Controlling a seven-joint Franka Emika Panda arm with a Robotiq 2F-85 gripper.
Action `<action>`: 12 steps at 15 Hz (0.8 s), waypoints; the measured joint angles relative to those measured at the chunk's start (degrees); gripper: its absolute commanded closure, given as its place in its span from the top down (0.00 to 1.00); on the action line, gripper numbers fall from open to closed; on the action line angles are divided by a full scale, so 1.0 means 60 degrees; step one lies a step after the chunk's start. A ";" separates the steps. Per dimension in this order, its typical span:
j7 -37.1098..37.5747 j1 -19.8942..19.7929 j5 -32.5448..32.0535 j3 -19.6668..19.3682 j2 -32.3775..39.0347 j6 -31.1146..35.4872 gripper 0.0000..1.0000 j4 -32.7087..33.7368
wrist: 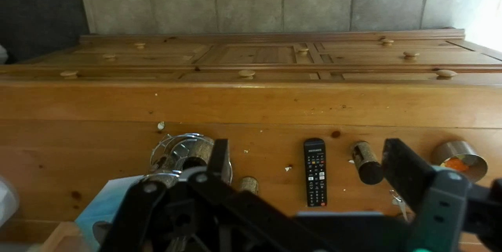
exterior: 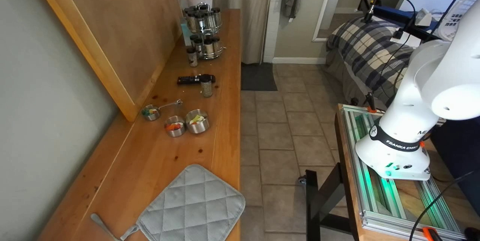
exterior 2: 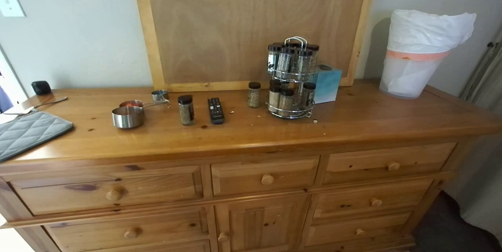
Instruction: Move the seasoning rack to the left, pick up the container on the left and put it on the bottom compartment of the seasoning rack
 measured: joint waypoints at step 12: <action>-0.5966 -0.1995 0.2174 0.1086 0.4157 -0.0363 1.00 0.4220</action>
